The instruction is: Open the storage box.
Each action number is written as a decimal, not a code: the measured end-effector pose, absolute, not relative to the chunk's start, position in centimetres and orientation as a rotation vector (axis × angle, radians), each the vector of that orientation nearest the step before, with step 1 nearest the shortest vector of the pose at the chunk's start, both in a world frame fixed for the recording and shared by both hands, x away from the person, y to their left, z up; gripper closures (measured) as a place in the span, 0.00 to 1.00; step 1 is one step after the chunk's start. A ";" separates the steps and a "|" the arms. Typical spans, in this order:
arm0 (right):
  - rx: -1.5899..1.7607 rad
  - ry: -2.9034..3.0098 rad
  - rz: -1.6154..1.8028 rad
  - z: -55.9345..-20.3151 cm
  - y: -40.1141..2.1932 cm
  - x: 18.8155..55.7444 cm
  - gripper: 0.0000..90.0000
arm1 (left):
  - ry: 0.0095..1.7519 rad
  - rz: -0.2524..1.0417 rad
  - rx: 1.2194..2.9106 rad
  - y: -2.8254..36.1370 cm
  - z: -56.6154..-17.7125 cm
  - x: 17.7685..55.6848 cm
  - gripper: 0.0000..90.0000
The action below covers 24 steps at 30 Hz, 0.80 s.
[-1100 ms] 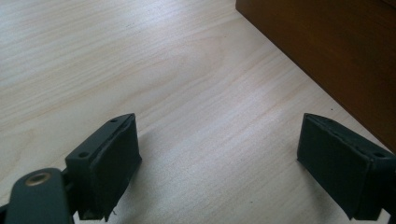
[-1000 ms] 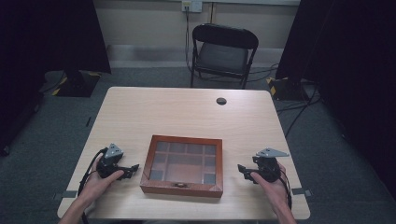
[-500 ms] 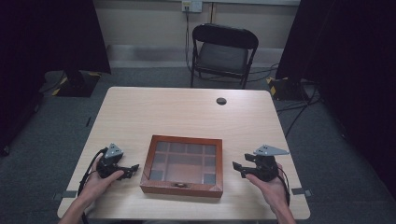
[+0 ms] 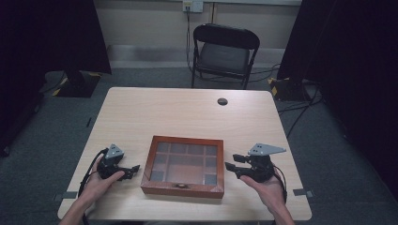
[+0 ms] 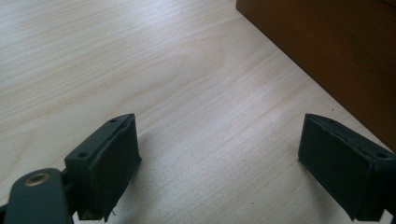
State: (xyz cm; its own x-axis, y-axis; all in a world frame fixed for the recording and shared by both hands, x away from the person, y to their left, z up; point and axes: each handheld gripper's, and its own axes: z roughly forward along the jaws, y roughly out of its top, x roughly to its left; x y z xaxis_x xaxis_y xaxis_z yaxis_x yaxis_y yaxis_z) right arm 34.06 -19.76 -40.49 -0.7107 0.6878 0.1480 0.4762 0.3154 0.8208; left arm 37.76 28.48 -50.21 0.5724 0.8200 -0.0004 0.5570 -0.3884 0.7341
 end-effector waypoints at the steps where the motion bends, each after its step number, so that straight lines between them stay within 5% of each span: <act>1: 1.062 2.352 1.346 -40.5 -19.8 34.1 0.58 | 1.095 0.478 2.099 28.5 -50.2 37.8 0.13; 24: 0.713 2.652 1.397 -40.2 -10.3 34.1 0.74 | 1.089 0.477 2.103 28.5 -50.2 37.8 0.12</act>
